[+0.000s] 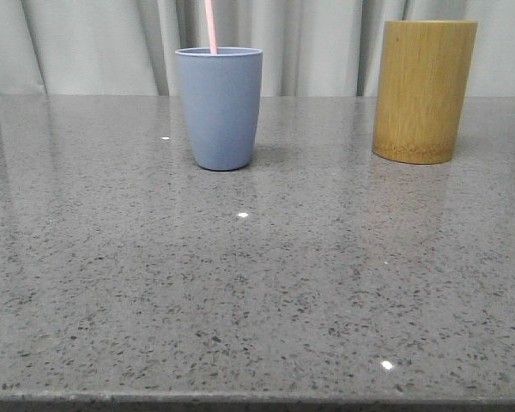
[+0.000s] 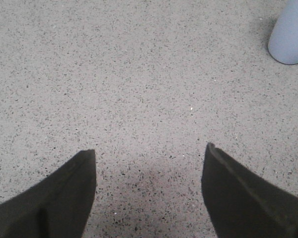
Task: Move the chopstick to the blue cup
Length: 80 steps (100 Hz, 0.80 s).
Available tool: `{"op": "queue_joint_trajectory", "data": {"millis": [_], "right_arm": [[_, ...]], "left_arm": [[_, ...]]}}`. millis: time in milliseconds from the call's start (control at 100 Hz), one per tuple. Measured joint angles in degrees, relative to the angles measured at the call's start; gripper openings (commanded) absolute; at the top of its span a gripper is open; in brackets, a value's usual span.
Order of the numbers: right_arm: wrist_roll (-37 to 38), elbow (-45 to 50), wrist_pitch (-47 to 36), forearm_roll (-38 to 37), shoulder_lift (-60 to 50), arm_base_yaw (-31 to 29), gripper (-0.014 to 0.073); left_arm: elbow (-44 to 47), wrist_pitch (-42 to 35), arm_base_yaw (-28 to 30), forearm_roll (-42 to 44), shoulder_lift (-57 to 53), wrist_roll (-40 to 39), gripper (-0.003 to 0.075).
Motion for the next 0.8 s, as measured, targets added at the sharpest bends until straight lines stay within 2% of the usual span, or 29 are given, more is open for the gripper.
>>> {"op": "queue_joint_trajectory", "data": {"millis": [230,410,500,610,800], "right_arm": [[0.0,7.2,1.8,-0.2,-8.9,0.0,0.0400],[0.0,8.5,1.9,-0.2,-9.9,0.0,0.0400],[0.0,8.5,1.9,-0.2,-9.9,0.0,0.0374],[0.0,8.5,1.9,-0.2,-9.9,0.0,0.0253],[0.0,8.5,1.9,-0.2,-9.9,0.0,-0.0055]], "left_arm": [[0.0,0.0,0.0,0.0,0.0,0.0,0.0449],[0.0,0.0,0.0,0.0,0.0,0.0,0.0448],[0.0,0.0,0.0,0.0,0.0,0.0,0.0417],[0.0,0.0,0.0,0.0,0.0,0.0,0.0300],[0.0,0.0,0.0,0.0,0.0,0.0,-0.0018]]}}
